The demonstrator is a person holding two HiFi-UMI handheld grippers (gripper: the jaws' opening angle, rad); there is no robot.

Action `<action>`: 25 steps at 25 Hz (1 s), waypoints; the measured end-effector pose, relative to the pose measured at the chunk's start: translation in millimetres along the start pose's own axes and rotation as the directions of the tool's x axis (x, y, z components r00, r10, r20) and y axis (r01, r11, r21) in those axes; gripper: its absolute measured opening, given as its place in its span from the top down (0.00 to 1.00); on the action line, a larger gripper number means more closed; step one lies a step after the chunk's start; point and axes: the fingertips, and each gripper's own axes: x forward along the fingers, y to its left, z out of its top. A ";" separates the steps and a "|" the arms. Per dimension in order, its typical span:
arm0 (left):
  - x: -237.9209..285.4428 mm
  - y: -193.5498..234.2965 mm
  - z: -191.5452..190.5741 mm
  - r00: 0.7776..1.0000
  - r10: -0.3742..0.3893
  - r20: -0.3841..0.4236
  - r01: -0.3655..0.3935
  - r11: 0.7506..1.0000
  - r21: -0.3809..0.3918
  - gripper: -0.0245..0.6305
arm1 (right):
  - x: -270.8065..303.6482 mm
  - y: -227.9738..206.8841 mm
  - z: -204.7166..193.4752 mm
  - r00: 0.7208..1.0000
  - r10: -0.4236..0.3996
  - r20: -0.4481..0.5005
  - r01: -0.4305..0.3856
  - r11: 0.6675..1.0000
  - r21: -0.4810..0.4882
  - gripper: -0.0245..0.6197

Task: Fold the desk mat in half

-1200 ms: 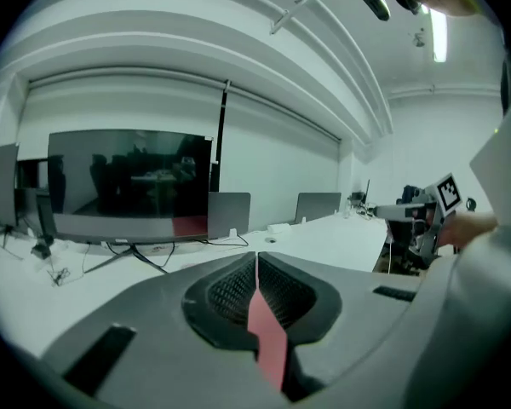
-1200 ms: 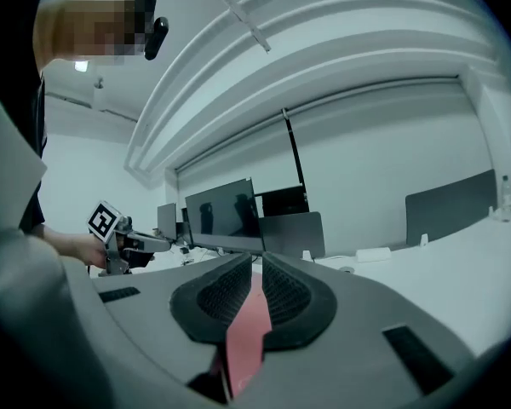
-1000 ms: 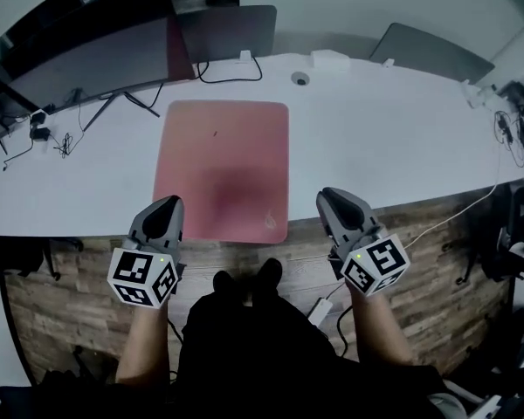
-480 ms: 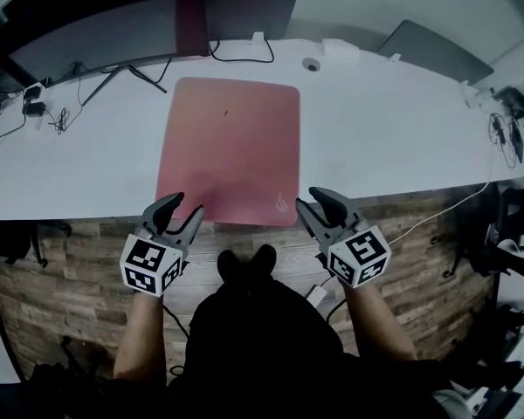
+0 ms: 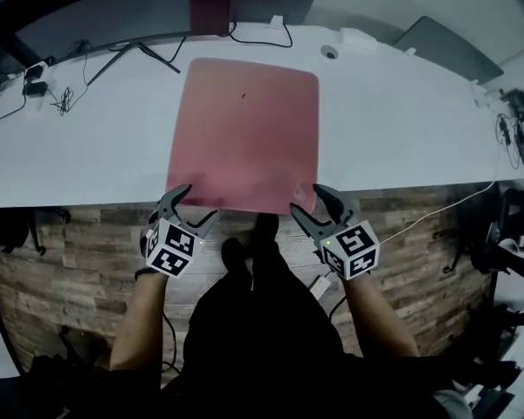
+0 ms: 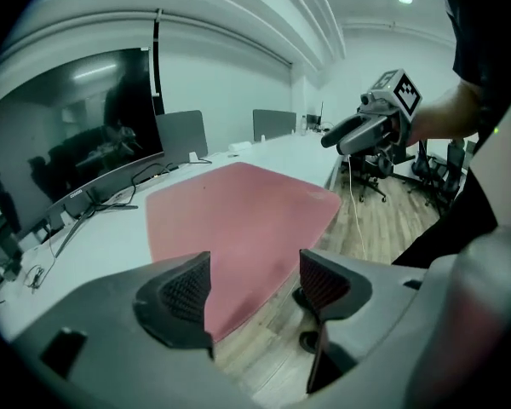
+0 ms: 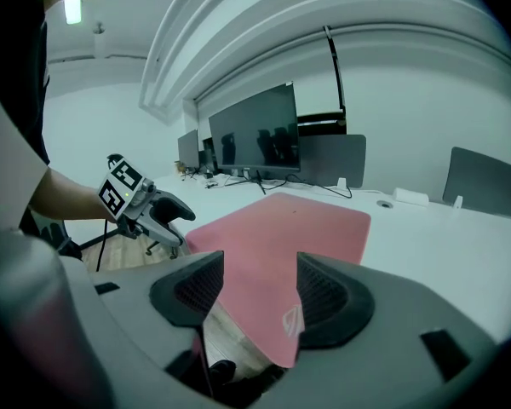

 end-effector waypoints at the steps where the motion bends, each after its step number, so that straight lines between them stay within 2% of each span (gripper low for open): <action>1: 4.5 1.2 -3.6 1.000 -0.001 -0.012 0.001 1.000 0.006 0.49 | 5.9 0.9 -6.0 1.000 0.005 -0.011 -0.005 1.000 0.000 0.57; 8: 32.6 4.4 -25.7 0.996 -0.030 -0.080 0.033 0.999 0.033 0.42 | 37.8 2.8 -50.2 0.995 0.023 -0.097 -0.026 0.999 -0.038 0.50; 12: 43.1 8.0 -43.6 0.990 -0.010 -0.142 0.024 0.995 0.099 0.38 | 50.4 -0.1 -75.0 0.990 -0.020 -0.142 0.001 0.991 -0.131 0.45; 16: 48.9 14.5 -56.7 0.984 0.012 -0.175 0.013 0.990 0.138 0.38 | 59.7 1.9 -96.4 0.984 -0.031 -0.176 -0.006 0.979 -0.206 0.41; 21: 52.3 19.9 -67.9 0.980 0.035 -0.196 -0.001 0.985 0.172 0.38 | 70.7 -3.2 -120.1 0.971 -0.112 -0.212 0.037 0.943 -0.331 0.40; 25: 53.0 23.8 -66.4 0.983 0.027 -0.182 -0.005 0.993 0.122 0.38 | 74.6 -8.6 -129.4 0.956 -0.179 -0.233 0.064 0.901 -0.430 0.40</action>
